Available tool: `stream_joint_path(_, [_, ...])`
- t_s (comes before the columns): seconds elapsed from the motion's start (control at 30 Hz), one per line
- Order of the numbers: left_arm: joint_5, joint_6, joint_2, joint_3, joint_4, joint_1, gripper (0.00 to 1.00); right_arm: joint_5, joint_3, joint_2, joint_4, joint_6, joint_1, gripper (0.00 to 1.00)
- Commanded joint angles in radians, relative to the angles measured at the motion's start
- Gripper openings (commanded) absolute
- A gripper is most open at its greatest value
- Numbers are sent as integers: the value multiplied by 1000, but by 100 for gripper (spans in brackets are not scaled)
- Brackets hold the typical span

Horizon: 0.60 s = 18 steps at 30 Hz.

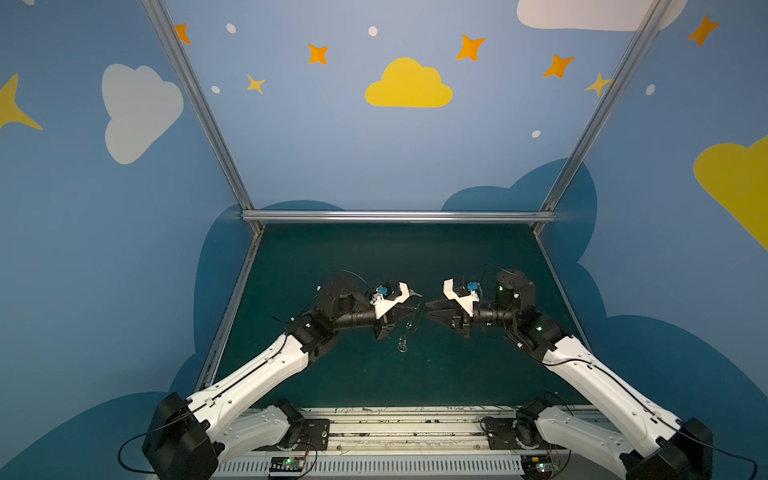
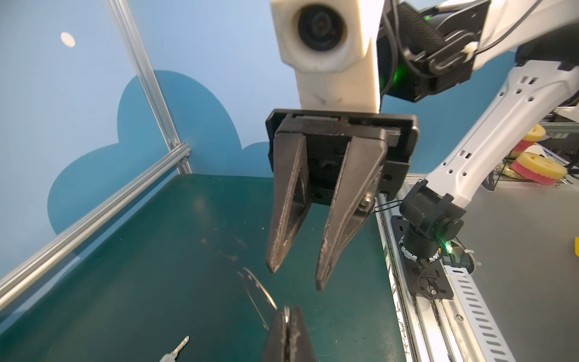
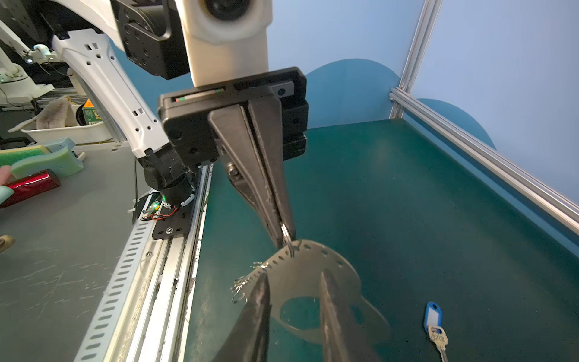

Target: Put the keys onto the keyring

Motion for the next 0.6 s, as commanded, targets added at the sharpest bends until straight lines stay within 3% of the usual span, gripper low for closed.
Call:
stream_joint_path(0.0, [47, 29, 5, 41, 23, 3, 3, -49, 10, 7, 21, 6, -4, 27])
stream_joint_path(0.57, [77, 75, 38, 87, -1, -10, 3, -90, 19, 52, 55, 35, -1, 24])
